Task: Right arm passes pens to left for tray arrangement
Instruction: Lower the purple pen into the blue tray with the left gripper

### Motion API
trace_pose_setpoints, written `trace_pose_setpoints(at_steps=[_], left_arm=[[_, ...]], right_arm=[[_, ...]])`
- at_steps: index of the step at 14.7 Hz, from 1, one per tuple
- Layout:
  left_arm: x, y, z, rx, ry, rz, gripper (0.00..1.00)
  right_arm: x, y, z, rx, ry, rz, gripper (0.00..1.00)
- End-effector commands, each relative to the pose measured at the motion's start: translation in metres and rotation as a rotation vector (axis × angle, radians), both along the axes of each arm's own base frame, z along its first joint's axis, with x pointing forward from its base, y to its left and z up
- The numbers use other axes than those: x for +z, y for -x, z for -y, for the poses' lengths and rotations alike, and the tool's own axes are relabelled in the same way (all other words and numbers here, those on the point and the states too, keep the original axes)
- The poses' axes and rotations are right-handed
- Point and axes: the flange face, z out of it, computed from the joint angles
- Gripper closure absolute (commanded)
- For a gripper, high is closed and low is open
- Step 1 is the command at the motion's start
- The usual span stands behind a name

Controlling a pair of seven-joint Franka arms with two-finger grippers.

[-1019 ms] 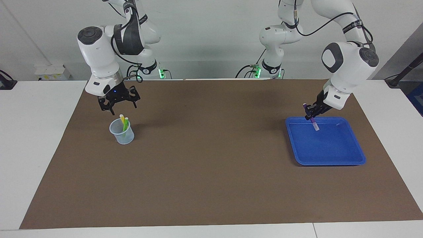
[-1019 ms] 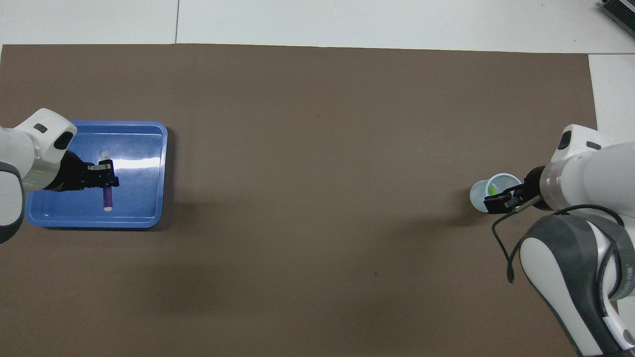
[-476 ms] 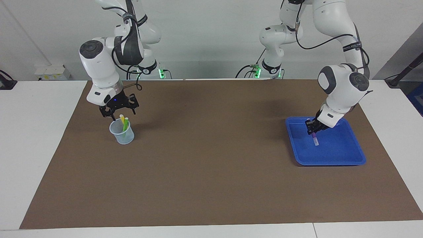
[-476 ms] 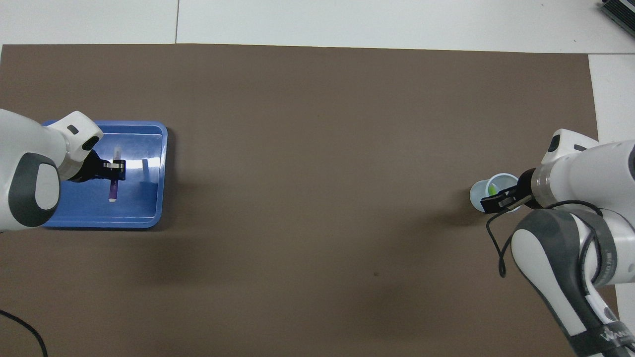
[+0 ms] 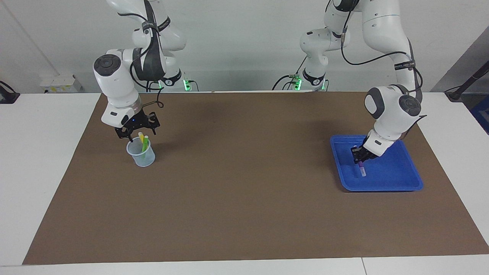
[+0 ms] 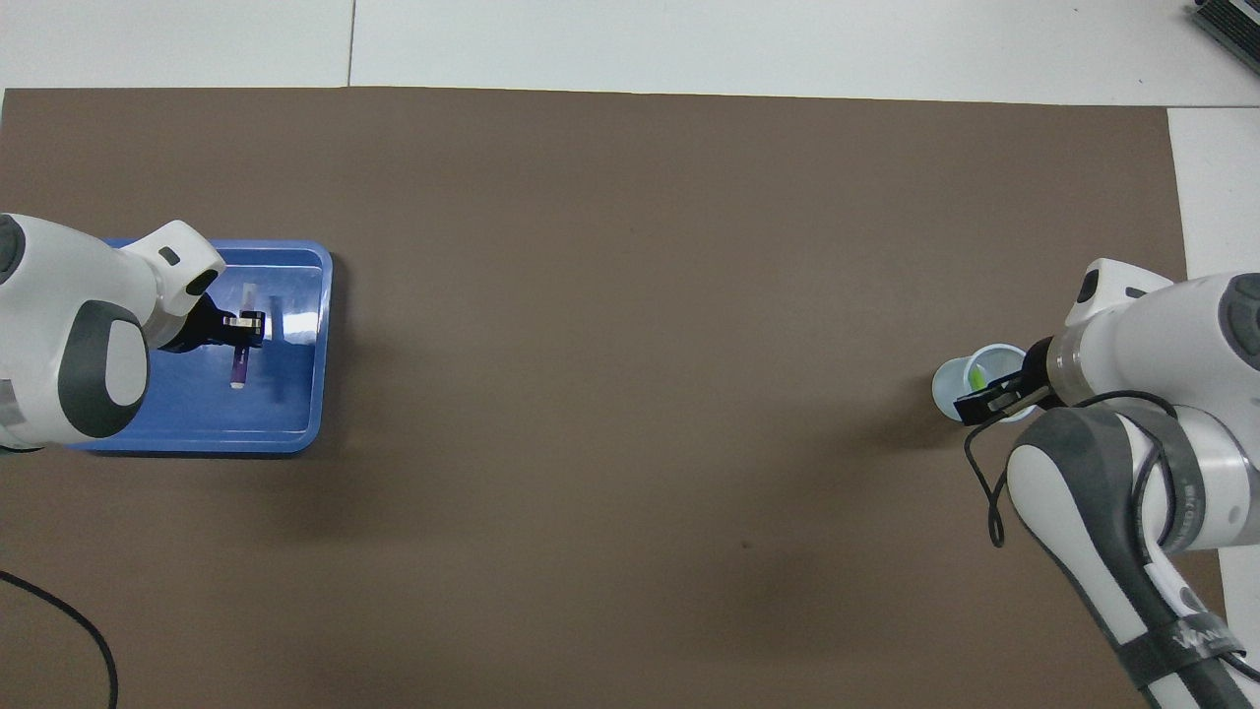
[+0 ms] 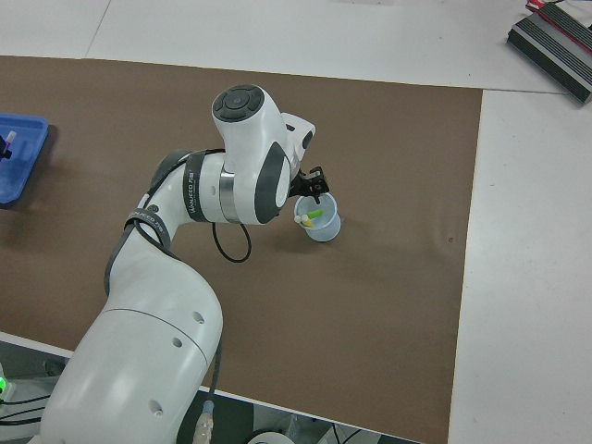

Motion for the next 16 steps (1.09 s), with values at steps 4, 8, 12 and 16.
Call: trace_pose_setpoints(at_steps=[4, 8, 12, 16], left_arm=[[-0.003, 0.0, -0.006, -0.014, -0.013, 0.014, 0.7], [-0.004, 0.001, -0.005, -0.009, -0.013, 0.009, 0.38], [0.002, 0.0, -0.006, 0.01, -0.012, -0.004, 0.32], [0.018, -0.003, 0.002, 0.122, -0.011, -0.016, 0.0]], right_arm=[[-0.003, 0.004, 0.012, 0.033, 0.032, -0.023, 0.18], [-0.005, 0.006, 0.011, 0.035, 0.032, -0.037, 0.2], [-0.007, 0.007, 0.011, 0.051, 0.035, -0.044, 0.21], [-0.009, 0.008, 0.01, 0.056, 0.035, -0.049, 0.35]])
